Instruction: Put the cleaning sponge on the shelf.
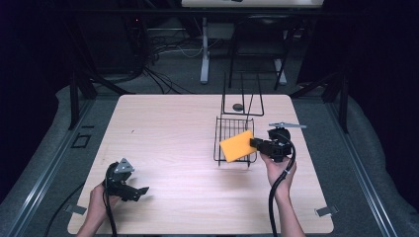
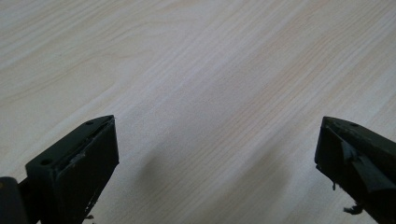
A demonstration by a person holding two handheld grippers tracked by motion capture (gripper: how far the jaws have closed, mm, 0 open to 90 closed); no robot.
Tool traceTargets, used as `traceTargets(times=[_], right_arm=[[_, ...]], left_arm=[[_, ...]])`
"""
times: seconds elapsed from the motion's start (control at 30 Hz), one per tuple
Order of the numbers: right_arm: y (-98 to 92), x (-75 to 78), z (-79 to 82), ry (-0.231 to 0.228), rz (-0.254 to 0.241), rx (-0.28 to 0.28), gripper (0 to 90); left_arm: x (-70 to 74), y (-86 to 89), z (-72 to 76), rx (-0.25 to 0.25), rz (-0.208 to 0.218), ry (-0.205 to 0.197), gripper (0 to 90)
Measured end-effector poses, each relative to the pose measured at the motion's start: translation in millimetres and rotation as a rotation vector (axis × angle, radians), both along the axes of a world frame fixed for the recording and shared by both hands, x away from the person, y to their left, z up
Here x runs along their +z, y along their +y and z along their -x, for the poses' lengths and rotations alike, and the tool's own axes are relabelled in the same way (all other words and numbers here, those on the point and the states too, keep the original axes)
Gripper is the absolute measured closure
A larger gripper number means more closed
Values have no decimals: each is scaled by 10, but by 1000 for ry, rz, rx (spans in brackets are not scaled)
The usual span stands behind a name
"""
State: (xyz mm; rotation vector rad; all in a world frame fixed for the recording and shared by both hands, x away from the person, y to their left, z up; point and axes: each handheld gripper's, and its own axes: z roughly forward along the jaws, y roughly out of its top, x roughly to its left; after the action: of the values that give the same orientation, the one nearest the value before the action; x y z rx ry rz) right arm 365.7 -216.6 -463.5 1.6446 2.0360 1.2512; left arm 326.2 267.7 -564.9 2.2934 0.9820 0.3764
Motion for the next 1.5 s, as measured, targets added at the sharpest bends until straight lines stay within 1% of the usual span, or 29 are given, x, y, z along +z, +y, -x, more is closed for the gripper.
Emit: traceTargets(times=[0.07,0.13,0.17,0.2,0.27,0.3,0.47,0.5,0.53,0.57,0.6,0.63,0.73,0.9,0.93,0.97,1.03,1.1,1.17,1.23,1.27,1.3,1.4,1.47,1.5], right_arm=[[9,-4,1,-3,-6,-2,811],[25,-23,11,-7,-3,-22,811],[25,-23,11,-7,-3,-22,811],[31,-34,21,-12,-14,-26,811],[32,-42,26,-14,-22,-34,811],[31,-57,26,-19,-22,-54,811],[38,-83,12,-25,-28,-73,812],[53,-105,2,-23,-42,-83,812],[53,-105,2,-23,-42,-83,812],[69,-139,-20,-16,-41,-100,811],[69,-139,-20,-16,-41,-100,811],[67,-152,-36,-6,-32,-93,811],[104,-219,-100,-1,-32,-116,811],[125,-280,-145,11,-48,-143,810],[120,-295,-151,19,-46,-151,810],[124,-348,-173,23,-51,-174,809],[130,-386,-186,37,-51,-189,809],[130,-425,-200,40,-59,-213,809],[131,-452,-215,52,-61,-224,808],[145,-483,-237,62,-56,-220,806],[161,-506,-248,57,-51,-222,806],[174,-527,-258,62,-47,-222,804],[194,-584,-263,70,-56,-222,794],[198,-603,-257,74,-40,-227,784],[198,-603,-257,74,-40,-227,784]], left_arm=[[6,4,2,-3,-1,1,0],[11,8,6,-1,6,0,0],[12,10,7,1,8,-3,0],[12,12,7,2,12,-2,0],[11,11,3,0,11,-1,0],[10,8,2,-1,9,1,0],[12,9,3,-4,7,0,0],[10,6,2,-4,7,1,0],[10,6,2,-4,7,1,0],[11,1,6,-3,8,0,0],[11,1,6,-3,8,0,0],[10,0,7,-1,10,-4,0],[11,15,-1,-6,12,2,0],[17,19,5,-1,13,-6,0],[17,18,5,0,13,-5,0],[15,9,5,0,11,-5,0],[19,7,6,-3,7,-9,0],[14,13,2,-2,13,-5,0],[10,19,-5,-1,14,-1,0],[10,15,-4,-1,16,-2,0],[10,12,-1,-2,17,-2,0],[11,10,1,-1,17,-3,0],[13,12,0,-2,15,-4,0],[13,13,-1,-2,14,-3,0],[13,14,-2,-3,14,-3,0]])
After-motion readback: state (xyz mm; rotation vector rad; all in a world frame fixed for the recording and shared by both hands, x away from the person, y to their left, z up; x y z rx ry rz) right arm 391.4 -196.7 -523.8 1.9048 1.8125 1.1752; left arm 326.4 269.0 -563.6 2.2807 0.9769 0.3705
